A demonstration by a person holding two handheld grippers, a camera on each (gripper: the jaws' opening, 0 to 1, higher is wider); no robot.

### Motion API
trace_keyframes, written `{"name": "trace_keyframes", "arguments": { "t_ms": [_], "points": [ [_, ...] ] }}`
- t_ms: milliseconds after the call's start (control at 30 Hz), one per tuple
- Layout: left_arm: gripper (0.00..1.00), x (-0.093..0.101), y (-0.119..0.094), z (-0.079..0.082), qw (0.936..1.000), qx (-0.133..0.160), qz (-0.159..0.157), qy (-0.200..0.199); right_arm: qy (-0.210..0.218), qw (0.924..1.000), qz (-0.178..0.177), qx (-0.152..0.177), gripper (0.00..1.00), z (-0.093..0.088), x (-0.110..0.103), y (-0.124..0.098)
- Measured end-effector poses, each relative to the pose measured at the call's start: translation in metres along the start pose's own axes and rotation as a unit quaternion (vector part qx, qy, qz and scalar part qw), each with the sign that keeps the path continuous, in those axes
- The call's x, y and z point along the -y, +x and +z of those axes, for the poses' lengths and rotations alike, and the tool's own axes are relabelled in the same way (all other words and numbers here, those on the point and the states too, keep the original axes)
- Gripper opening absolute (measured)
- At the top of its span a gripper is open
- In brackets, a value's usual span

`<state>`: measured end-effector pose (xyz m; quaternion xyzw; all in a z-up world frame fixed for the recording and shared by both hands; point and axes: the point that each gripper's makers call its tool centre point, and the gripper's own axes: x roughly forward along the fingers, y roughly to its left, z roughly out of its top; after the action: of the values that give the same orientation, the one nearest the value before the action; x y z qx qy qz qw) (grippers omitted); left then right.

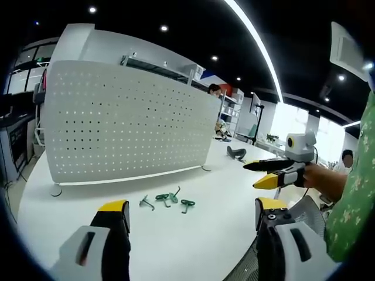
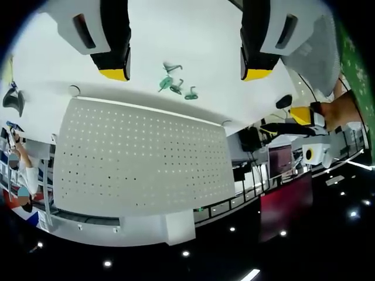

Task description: Insert the hook assembly into the mounting plate slot until the hook locks in place.

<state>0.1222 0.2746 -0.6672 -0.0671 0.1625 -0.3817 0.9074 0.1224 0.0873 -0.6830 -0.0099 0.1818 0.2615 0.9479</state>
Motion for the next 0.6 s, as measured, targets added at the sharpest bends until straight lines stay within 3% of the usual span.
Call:
{"name": "trace_keyframes", "arguments": {
  "t_ms": [300,600],
  "points": [
    [0.9,0.001,0.002,-0.001,1.0,-0.003,-0.002,-0.001,0.003,1.0,0.002,-0.007,0.76,-0.005,0.002,0.004],
    [0.9,0.001,0.003,-0.001,1.0,-0.002,-0.003,-0.003,0.001,0.9996,0.012,-0.026,0.67,-0.01,0.003,0.015]
  ]
}}
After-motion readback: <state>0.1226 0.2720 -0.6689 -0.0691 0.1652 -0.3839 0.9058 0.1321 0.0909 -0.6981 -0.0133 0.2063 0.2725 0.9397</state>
